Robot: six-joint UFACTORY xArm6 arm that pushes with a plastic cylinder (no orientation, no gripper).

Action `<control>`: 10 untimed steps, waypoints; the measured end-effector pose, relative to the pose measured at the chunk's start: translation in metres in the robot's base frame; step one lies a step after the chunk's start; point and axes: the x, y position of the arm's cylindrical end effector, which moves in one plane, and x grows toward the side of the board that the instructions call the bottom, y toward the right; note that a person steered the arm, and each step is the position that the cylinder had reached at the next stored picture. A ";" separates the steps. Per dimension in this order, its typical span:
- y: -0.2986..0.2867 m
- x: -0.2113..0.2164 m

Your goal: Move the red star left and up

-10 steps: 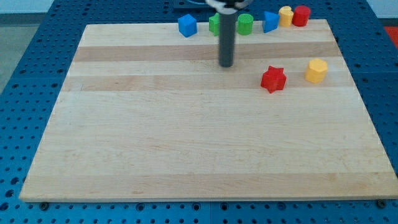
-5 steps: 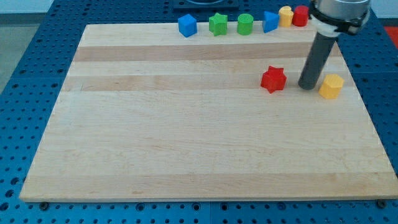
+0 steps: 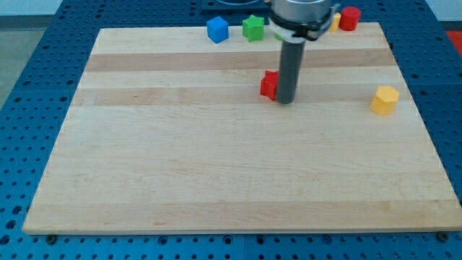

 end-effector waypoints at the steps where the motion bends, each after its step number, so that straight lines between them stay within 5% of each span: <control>1: -0.030 -0.005; 2: -0.039 -0.014; 4: 0.076 -0.002; 5: 0.074 -0.034; 8: 0.032 -0.026; 10: -0.023 -0.059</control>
